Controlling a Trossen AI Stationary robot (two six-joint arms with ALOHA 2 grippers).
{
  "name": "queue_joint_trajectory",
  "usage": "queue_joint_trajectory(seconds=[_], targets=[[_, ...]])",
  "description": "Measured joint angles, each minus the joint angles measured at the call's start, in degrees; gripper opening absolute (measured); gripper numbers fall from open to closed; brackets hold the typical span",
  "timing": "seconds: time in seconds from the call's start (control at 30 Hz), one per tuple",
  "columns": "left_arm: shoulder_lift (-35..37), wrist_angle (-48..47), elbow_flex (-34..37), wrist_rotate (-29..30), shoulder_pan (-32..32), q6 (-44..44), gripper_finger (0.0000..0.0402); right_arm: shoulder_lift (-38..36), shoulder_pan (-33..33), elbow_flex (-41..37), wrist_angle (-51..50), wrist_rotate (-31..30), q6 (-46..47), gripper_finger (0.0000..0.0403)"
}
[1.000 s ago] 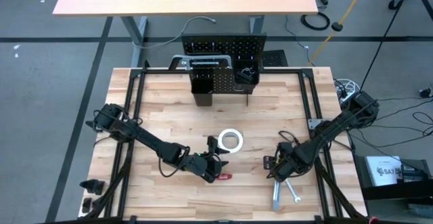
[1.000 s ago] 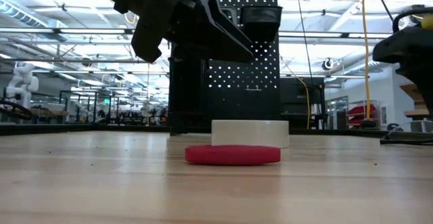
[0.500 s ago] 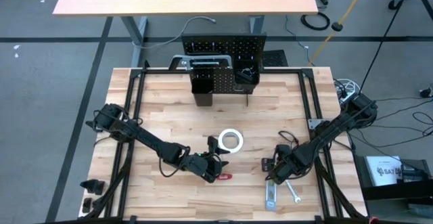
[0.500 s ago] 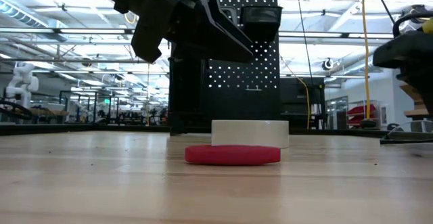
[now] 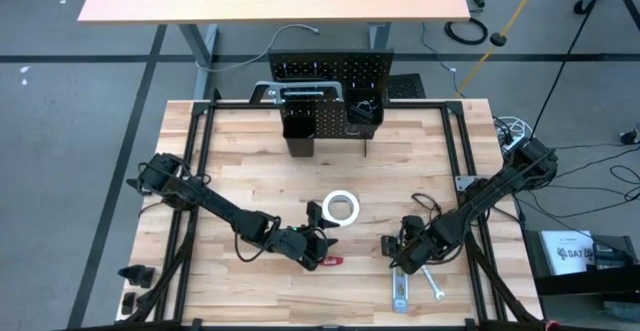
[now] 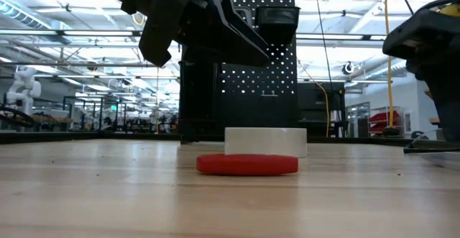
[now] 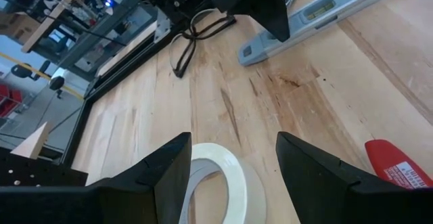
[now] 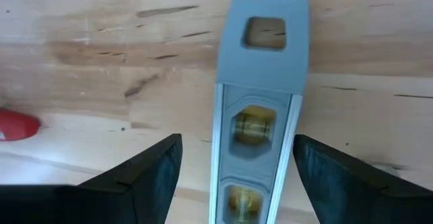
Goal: Hang tools onto peg board
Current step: Put the gray level into the left black tool bin
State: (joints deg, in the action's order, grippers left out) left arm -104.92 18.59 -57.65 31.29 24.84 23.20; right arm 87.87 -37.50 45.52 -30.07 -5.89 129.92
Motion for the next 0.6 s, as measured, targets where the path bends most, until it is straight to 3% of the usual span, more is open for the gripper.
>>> queue_joint_trajectory(seconds=[0.43, 0.6], targets=[[-0.02, -0.02, 0.0, -0.1, 0.0, -0.02, 0.0221, 6.56, 0.07, 0.57, 0.16, 2.14, -0.81, 0.0275], [-0.02, 0.0, 0.0, -1.09, 0.0, -0.2, 0.0221, 6.58, 0.07, 0.57, -2.23, 2.51, -0.71, 0.0242]])
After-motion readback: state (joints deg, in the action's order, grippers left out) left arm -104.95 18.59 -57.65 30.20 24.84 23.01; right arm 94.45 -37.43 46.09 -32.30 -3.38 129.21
